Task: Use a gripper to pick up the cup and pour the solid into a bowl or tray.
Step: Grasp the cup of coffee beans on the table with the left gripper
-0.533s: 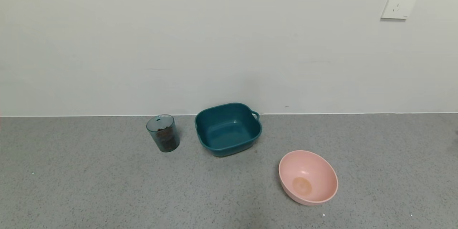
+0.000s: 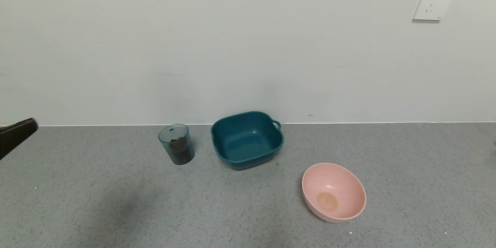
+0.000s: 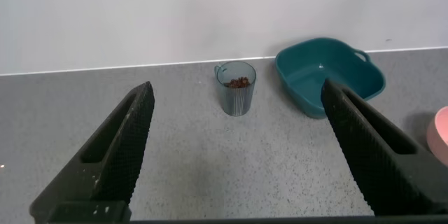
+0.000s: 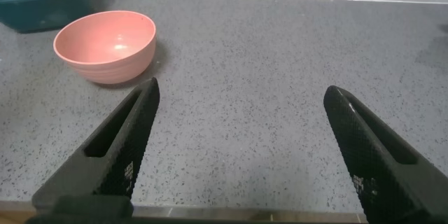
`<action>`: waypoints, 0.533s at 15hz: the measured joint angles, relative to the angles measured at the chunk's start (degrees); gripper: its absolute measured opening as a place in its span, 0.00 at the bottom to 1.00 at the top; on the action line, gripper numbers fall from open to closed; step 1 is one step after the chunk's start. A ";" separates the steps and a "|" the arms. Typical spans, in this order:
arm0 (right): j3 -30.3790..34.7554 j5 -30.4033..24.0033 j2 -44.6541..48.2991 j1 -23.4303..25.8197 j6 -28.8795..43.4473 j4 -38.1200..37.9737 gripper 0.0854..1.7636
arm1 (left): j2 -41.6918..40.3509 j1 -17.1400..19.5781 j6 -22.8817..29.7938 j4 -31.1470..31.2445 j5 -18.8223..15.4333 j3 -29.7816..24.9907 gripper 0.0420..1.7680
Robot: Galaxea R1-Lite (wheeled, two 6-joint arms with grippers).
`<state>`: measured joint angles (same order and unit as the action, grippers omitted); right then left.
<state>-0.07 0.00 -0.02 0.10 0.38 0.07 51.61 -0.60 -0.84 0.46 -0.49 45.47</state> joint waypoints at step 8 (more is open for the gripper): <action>0.00 0.00 0.00 0.00 0.00 -0.02 0.97 | 25.67 -6.49 1.61 -3.21 1.11 2.18 0.97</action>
<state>-0.07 0.00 -0.02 0.10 0.38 0.05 77.29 -7.08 0.77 -2.74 0.62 47.65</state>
